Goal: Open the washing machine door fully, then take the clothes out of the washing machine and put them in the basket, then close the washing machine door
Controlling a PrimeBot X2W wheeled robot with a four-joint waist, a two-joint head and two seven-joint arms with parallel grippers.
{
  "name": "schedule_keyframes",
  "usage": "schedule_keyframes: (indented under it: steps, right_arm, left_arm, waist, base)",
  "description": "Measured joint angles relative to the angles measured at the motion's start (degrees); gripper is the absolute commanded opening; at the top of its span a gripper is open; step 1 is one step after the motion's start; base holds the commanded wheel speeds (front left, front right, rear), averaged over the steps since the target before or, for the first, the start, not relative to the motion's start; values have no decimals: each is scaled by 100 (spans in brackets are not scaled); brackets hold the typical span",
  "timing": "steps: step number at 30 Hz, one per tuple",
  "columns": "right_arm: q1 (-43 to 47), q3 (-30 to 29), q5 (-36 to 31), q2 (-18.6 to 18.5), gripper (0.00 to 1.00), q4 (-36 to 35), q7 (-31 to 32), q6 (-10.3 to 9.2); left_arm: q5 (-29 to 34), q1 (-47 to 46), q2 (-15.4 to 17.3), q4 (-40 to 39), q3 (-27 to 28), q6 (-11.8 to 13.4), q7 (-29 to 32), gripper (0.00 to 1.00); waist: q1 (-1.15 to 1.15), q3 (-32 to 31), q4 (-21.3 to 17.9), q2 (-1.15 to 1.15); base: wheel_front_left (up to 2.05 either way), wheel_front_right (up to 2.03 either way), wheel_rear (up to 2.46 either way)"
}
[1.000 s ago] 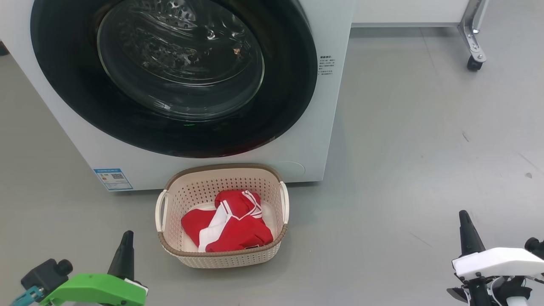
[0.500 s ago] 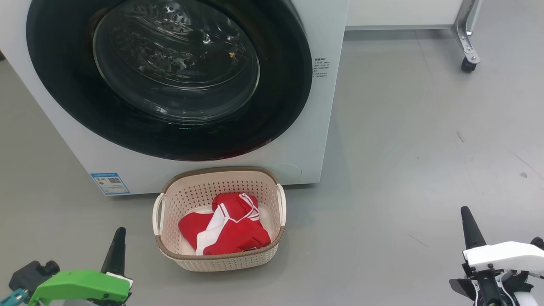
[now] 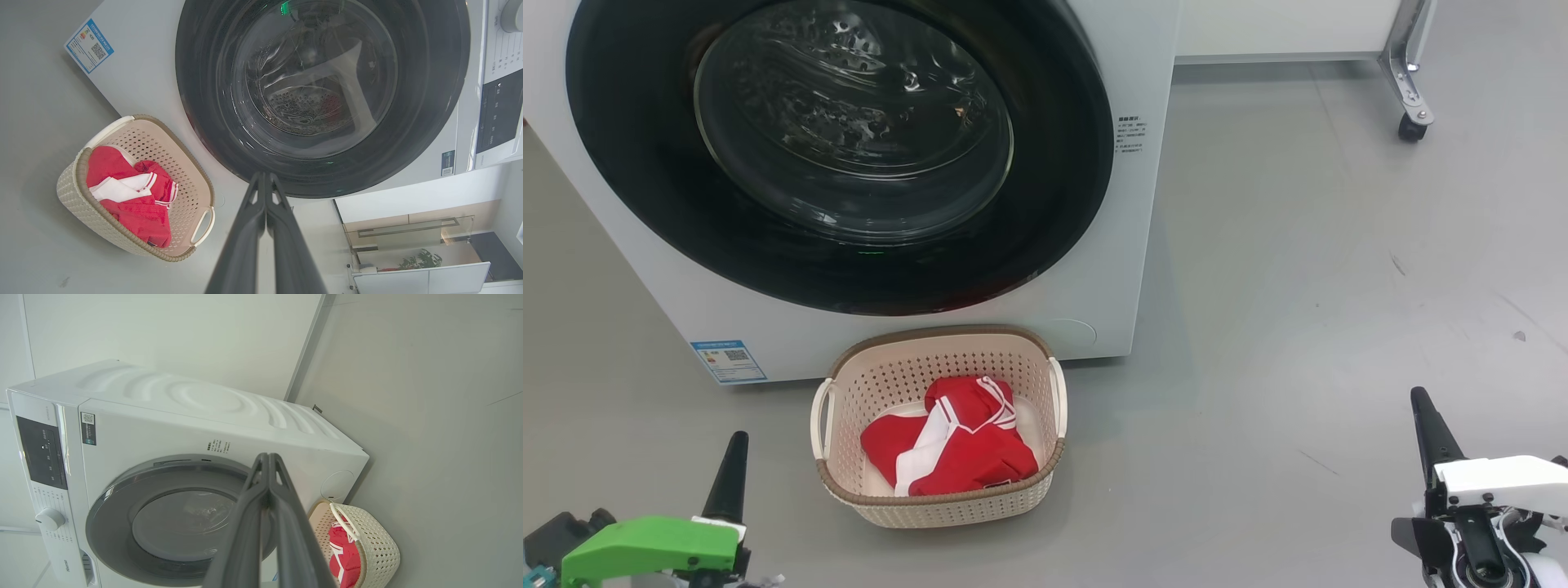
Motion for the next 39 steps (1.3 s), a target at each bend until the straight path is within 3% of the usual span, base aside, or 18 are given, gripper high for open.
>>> schedule_keyframes:
  steps: [15,39]
  right_arm:
    - [-244,-186,1166,20,0,266,176,194]
    - [-278,-207,1207,25,0,363,218,241]
  left_arm:
    - [-1143,-131,-23,267,244,-234,149,0]
    - [-1179,-235,-27,367,278,-259,169,0]
  waist:
    - [0,-62,-82,0]
    - [0,-67,-83,0]
  base:
    - [0,0,0]
    - [0,0,0]
